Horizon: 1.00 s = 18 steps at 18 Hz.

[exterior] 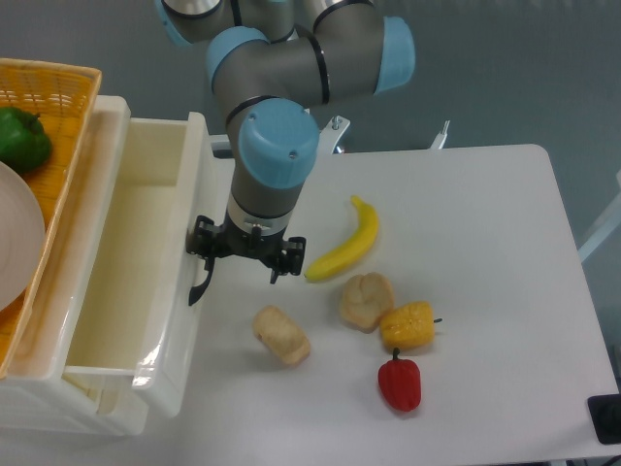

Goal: Slide open the top white drawer
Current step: 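Pull the handle away from the cabinet, sliding the drawer out, then keep pulling the drawer out to full extension, holding the handle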

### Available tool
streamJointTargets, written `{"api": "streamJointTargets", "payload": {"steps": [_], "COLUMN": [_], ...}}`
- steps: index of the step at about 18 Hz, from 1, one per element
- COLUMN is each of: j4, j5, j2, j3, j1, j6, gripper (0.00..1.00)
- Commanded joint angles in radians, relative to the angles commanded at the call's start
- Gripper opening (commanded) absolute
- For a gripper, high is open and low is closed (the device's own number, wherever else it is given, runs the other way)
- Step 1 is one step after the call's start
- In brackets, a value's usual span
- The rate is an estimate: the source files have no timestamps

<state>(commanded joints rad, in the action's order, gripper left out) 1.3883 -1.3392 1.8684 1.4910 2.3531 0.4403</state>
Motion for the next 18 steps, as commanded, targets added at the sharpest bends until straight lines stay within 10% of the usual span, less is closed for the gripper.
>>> {"api": "streamJointTargets", "payload": {"steps": [18], "j4": [0.0], "j5": [0.0], "j2": [0.0], "j3": [-0.002], "j1": [0.071], "j6": [0.055], "gripper": [1.0]}}
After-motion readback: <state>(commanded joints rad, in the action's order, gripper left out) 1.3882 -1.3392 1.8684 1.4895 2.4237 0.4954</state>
